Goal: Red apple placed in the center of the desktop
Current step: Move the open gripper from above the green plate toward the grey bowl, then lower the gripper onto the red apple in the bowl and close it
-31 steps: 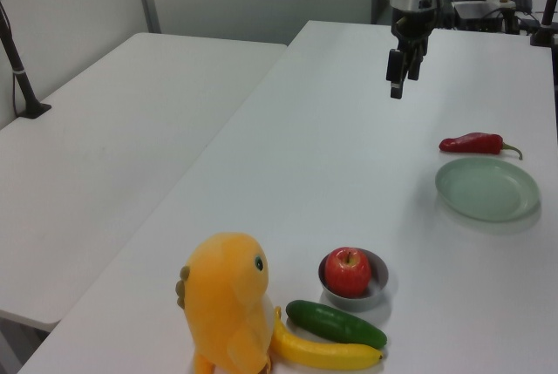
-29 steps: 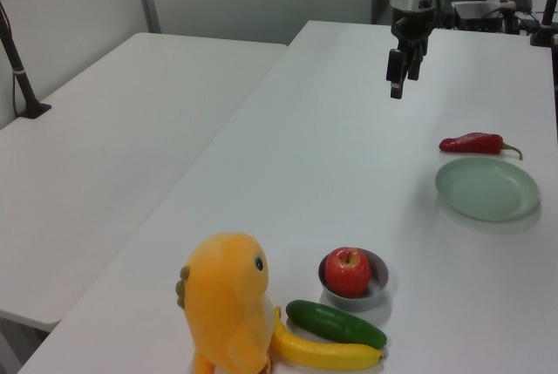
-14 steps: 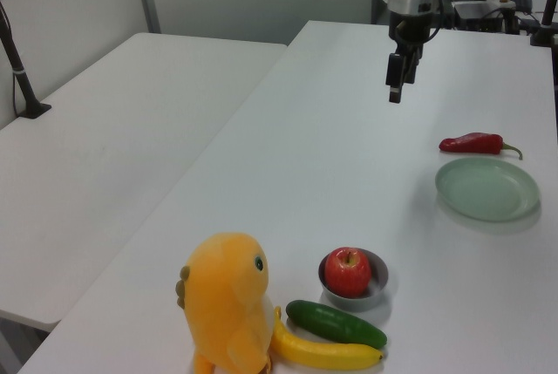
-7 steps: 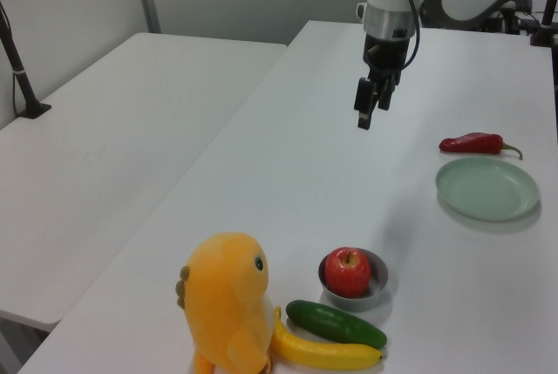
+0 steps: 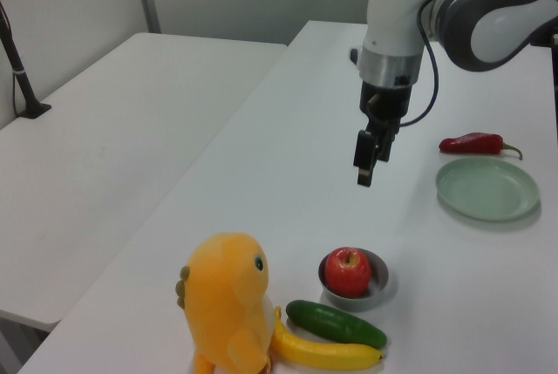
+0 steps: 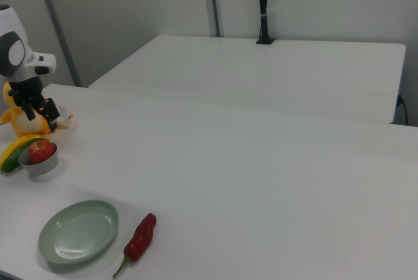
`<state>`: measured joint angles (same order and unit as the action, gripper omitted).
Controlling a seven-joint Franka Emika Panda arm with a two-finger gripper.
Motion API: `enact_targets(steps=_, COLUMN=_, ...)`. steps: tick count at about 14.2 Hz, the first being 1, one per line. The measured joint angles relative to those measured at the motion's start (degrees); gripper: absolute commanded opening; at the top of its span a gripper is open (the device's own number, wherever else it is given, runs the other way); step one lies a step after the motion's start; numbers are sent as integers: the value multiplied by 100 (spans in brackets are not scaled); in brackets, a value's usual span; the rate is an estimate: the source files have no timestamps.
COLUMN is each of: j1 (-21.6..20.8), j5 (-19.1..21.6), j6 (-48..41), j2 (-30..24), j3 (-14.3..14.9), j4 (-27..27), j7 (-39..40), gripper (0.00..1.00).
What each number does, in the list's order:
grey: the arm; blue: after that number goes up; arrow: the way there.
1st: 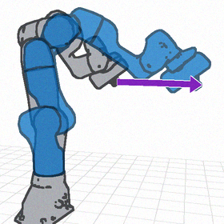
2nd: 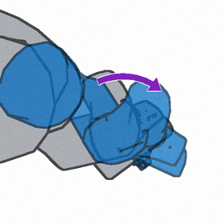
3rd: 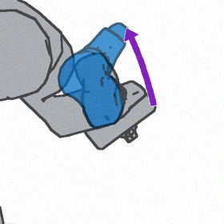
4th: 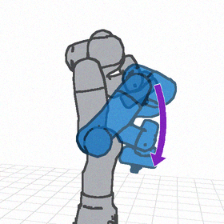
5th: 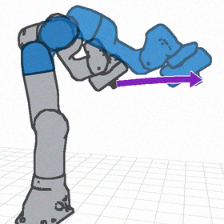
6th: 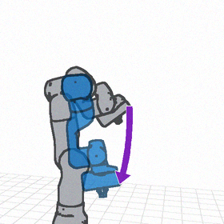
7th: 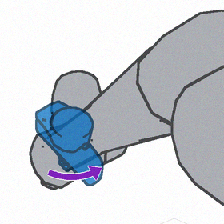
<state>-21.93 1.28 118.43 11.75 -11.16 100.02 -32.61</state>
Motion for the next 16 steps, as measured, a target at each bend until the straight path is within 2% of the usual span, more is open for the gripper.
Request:
enact_targets(steps=4, j1=-649, j5=-8, j6=110, j2=493, j3=-17, j4=-384, j7=-229, gripper=100)
enact_targets(steps=9, j1=-842, j5=-415, j6=390, j2=1197, j3=82, j4=-726, j7=-588, gripper=100)
enact_targets(steps=16, j1=-994, j5=-505, j6=391, j2=1682, j3=112, j4=-982, j7=-611, gripper=100)
